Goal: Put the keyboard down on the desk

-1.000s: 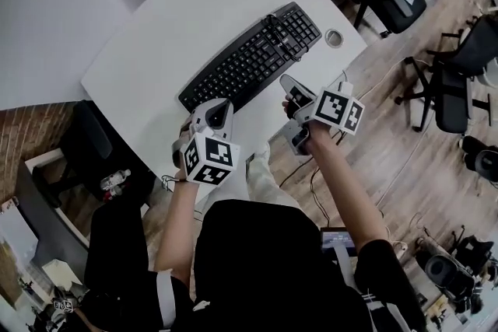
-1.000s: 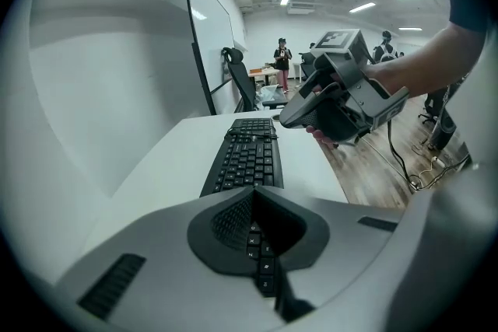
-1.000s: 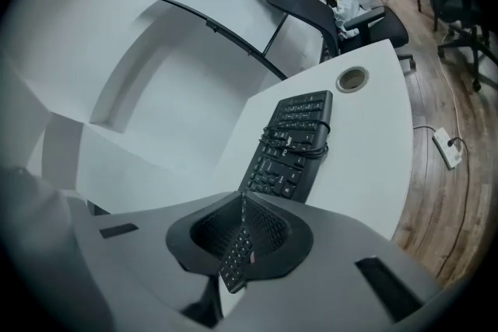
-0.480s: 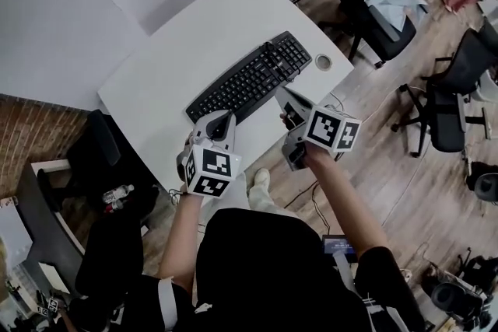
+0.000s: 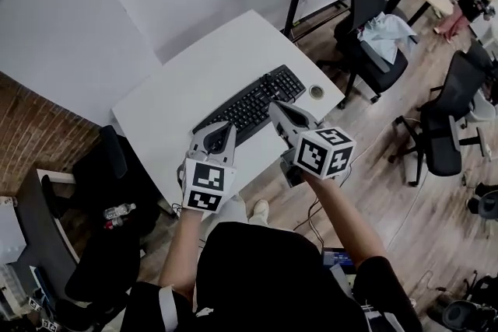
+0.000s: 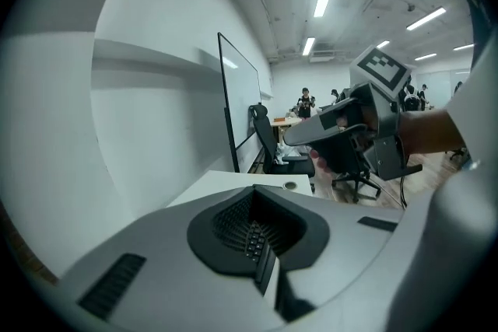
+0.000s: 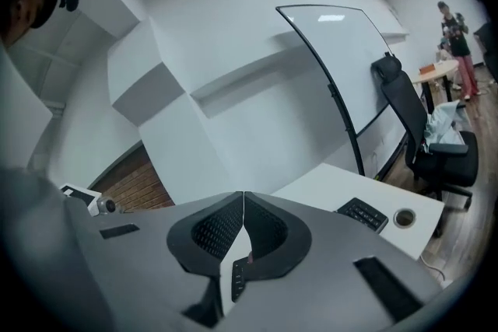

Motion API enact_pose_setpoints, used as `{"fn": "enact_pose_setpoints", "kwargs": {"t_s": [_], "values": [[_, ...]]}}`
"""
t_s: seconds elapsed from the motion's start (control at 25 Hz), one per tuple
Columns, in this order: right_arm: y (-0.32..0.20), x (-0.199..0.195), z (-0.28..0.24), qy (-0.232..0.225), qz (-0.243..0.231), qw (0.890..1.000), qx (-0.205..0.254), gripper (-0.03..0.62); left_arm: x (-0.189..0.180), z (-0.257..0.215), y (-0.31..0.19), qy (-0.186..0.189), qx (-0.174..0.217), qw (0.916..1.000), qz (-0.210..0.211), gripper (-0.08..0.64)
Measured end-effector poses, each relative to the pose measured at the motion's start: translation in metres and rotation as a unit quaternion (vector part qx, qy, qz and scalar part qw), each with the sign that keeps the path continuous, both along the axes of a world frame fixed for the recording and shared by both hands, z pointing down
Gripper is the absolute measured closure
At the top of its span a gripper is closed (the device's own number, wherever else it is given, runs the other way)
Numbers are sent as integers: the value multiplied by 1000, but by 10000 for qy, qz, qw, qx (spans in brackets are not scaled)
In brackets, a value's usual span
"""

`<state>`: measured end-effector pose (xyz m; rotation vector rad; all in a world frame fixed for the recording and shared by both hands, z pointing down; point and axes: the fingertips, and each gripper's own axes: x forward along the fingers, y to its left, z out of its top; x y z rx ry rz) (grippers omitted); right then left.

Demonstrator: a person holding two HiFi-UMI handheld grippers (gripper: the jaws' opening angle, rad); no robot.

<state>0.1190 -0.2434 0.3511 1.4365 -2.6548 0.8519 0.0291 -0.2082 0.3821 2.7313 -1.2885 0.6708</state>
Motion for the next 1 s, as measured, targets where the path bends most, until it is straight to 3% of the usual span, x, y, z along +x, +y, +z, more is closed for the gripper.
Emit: {"fn": "enact_pose_setpoints", "kwargs": {"t_s": [0.48,1.0], "values": [[35,-8,-86,532,-64,9923,1117,551,-8,-89,28,434,722,9962,-216,550],[47,-12,-139,450,53,9829,1787,551,-22,-148,33,796,1341,9866,-477,549]]}}
